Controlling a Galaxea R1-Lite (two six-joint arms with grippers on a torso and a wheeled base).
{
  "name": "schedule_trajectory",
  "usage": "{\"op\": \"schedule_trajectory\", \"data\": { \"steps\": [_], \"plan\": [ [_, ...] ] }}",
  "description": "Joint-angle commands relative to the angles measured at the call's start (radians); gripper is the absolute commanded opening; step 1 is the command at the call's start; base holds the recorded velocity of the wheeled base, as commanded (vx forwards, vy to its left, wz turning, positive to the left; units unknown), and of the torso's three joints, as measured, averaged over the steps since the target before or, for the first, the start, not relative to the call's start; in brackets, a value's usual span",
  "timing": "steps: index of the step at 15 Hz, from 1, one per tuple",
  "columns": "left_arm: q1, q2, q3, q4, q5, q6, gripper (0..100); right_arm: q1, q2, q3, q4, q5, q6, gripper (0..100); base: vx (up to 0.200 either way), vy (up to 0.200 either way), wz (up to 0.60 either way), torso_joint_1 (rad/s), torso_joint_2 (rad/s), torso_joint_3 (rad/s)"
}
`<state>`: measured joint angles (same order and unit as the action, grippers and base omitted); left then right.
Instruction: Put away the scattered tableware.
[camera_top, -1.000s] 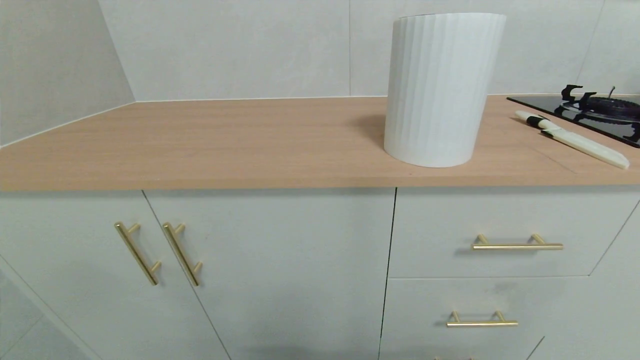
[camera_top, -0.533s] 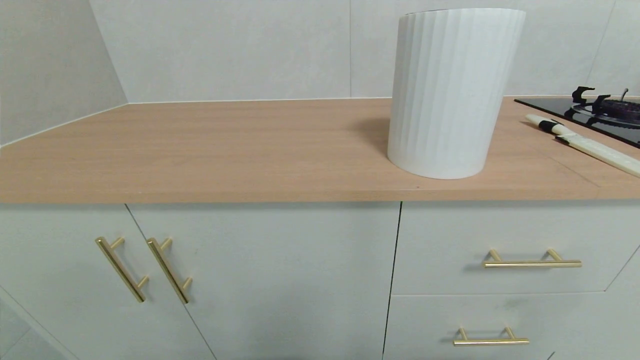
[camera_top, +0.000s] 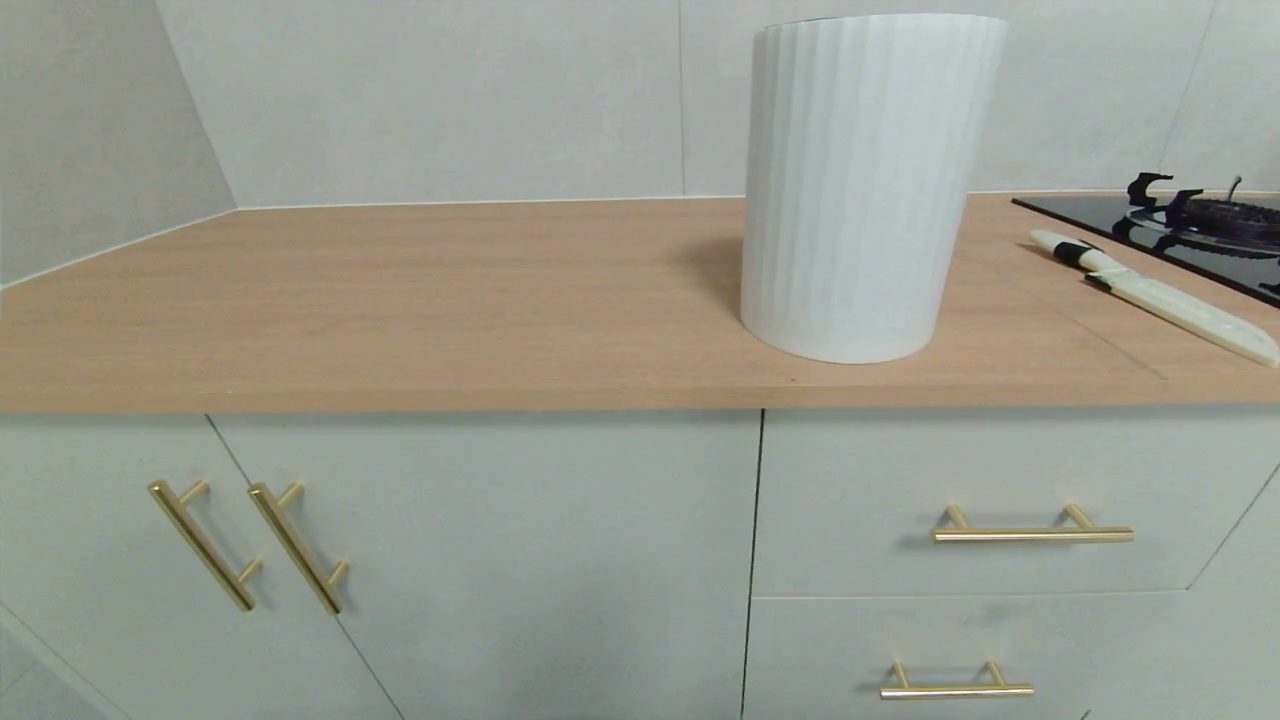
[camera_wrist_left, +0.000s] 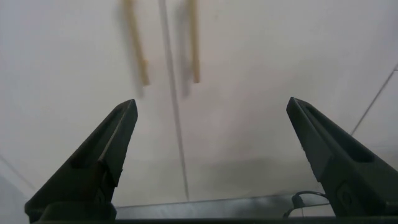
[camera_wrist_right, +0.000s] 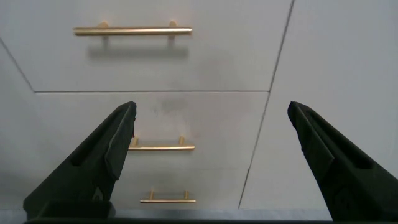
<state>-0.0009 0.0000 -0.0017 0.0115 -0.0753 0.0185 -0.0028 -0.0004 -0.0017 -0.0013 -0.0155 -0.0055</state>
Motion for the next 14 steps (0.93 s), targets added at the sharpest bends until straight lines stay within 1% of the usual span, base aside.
{"op": "schedule_trajectory", "data": {
  "steps": [1,2,14],
  "plan": [
    [-0.001,0.000,0.000,-0.001,0.000,0.000,100,0.000,0.000,0.000,0.000,0.000,-0.001,100,0.000,-0.200,0.00,0.002,0.00,-0.002],
    [-0.001,0.000,0.000,-0.001,0.000,0.000,100,0.000,0.000,0.000,0.000,0.000,-0.001,100,0.000,-0.200,0.00,0.002,0.00,0.002],
    [-0.001,0.000,0.000,0.001,0.000,-0.002,100,0.000,0.002,0.000,0.000,0.002,-0.001,100,0.000,0.000,0.00,0.000,0.00,0.000]
  ]
}}
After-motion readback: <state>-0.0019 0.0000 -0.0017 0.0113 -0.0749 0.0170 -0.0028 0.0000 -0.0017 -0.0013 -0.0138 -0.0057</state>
